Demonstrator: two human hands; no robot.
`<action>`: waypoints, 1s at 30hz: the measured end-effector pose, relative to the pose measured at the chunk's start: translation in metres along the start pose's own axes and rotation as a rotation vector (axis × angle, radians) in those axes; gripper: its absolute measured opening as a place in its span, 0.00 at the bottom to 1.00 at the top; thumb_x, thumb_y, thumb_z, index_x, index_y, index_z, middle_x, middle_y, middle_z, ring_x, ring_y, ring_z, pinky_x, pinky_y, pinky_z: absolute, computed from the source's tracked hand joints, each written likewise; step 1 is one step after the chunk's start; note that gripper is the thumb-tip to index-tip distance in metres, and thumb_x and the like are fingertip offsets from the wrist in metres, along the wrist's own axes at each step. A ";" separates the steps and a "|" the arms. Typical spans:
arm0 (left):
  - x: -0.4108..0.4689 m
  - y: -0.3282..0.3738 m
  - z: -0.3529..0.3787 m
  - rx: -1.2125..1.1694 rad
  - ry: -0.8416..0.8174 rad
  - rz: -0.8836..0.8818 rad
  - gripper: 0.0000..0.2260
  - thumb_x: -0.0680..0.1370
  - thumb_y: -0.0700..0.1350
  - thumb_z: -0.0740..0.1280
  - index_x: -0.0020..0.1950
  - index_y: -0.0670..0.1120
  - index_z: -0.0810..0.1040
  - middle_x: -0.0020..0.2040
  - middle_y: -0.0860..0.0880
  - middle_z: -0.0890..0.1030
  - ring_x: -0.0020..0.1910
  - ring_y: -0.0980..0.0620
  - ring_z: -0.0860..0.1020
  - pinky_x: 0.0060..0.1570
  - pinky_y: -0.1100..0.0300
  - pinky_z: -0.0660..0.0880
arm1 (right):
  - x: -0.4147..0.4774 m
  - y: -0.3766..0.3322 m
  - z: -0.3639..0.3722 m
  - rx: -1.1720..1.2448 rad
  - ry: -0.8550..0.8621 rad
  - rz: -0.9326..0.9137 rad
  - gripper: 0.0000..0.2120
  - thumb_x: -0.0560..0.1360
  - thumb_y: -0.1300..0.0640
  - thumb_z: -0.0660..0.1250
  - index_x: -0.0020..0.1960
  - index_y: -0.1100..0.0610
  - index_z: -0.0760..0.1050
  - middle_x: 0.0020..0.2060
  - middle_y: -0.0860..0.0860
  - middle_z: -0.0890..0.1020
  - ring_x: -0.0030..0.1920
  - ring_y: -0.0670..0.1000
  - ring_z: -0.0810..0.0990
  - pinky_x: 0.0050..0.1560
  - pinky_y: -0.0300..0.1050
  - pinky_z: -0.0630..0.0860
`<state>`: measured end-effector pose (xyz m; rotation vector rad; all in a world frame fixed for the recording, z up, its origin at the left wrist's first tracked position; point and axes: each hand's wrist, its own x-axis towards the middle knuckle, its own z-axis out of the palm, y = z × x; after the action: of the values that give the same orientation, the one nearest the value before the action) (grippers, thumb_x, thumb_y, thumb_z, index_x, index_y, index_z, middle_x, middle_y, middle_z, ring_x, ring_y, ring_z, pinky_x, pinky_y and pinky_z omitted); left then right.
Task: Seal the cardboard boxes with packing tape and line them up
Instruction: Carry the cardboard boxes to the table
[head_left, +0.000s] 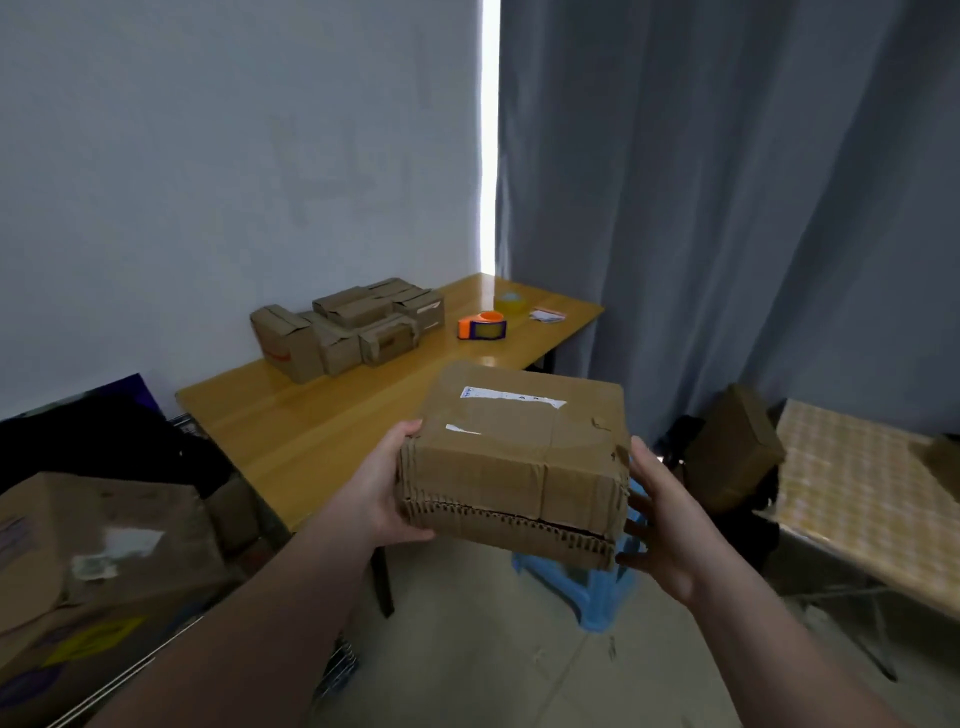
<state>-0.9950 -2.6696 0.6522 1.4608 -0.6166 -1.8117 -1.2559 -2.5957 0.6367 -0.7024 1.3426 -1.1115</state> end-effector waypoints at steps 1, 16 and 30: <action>0.009 0.006 0.017 -0.018 0.013 -0.004 0.23 0.69 0.61 0.68 0.55 0.47 0.78 0.52 0.41 0.80 0.52 0.40 0.75 0.49 0.45 0.70 | 0.013 -0.012 -0.010 -0.027 -0.025 -0.014 0.36 0.61 0.25 0.66 0.64 0.41 0.74 0.64 0.48 0.75 0.62 0.54 0.73 0.56 0.59 0.72; 0.188 0.081 0.099 -0.081 0.150 -0.034 0.53 0.60 0.79 0.60 0.76 0.48 0.59 0.70 0.37 0.67 0.68 0.32 0.65 0.65 0.32 0.61 | 0.246 -0.105 -0.049 -0.143 -0.128 -0.056 0.11 0.76 0.36 0.58 0.57 0.35 0.69 0.49 0.35 0.74 0.48 0.41 0.72 0.54 0.54 0.67; 0.360 0.187 0.131 0.018 0.243 0.018 0.37 0.71 0.75 0.53 0.57 0.44 0.77 0.57 0.40 0.78 0.56 0.40 0.76 0.52 0.47 0.76 | 0.475 -0.192 -0.020 -0.243 -0.200 0.073 0.22 0.79 0.38 0.55 0.69 0.46 0.70 0.53 0.44 0.79 0.45 0.43 0.78 0.21 0.34 0.73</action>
<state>-1.1139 -3.0749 0.5986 1.6511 -0.5223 -1.5864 -1.3747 -3.0942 0.6211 -0.9101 1.3311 -0.8051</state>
